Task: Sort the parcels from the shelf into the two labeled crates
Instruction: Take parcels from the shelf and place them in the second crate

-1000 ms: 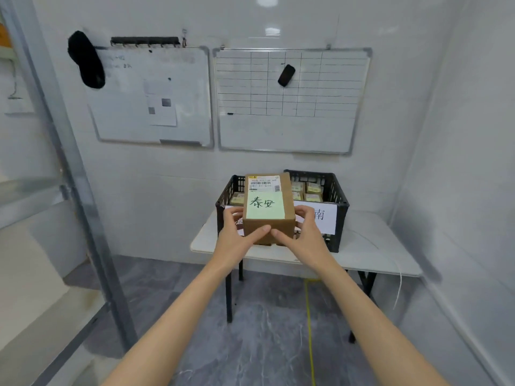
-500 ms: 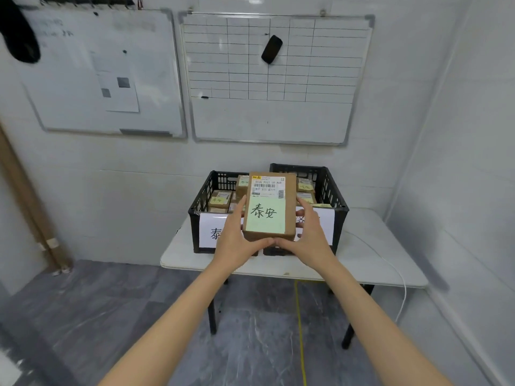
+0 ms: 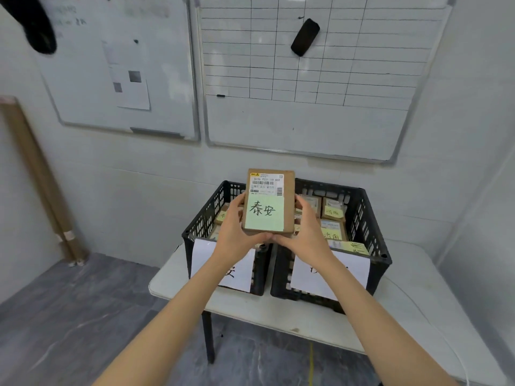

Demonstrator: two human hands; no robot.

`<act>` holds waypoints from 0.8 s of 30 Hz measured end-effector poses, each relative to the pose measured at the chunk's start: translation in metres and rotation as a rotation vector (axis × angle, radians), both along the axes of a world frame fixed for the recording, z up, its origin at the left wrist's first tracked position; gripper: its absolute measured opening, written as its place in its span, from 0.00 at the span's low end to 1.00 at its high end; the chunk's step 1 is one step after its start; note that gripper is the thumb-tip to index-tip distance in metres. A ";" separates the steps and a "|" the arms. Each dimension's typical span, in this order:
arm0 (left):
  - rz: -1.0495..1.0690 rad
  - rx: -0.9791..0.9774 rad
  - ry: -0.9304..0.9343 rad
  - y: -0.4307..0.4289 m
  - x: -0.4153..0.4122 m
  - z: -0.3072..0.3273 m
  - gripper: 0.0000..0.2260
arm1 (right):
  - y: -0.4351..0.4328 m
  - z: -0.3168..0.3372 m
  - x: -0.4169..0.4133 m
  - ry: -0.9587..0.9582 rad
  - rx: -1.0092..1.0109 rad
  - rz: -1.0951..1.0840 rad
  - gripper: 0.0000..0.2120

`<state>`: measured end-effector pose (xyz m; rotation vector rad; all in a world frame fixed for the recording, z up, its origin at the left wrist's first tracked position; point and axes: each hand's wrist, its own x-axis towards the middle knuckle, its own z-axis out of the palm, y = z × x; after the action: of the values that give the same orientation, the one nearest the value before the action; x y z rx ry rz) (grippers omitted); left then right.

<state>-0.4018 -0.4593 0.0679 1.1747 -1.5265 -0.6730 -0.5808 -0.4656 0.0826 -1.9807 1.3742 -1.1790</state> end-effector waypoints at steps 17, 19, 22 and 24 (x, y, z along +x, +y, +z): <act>0.138 0.036 -0.102 -0.173 0.052 -0.042 0.44 | -0.184 -0.036 0.040 0.035 0.181 0.159 0.50; 0.149 0.053 -0.122 -0.201 0.068 -0.049 0.44 | -0.212 -0.039 0.048 0.068 0.192 0.158 0.50; 0.152 0.098 -0.138 -0.243 0.095 -0.059 0.44 | -0.252 -0.047 0.055 0.121 0.201 0.120 0.47; 0.137 0.144 -0.151 -0.270 0.112 -0.069 0.44 | -0.277 -0.054 0.057 0.133 0.209 0.086 0.46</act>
<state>-0.2899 -0.7296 -0.0006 1.4532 -1.5251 -0.6211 -0.5234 -0.7422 0.0290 -1.9758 1.3988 -0.8416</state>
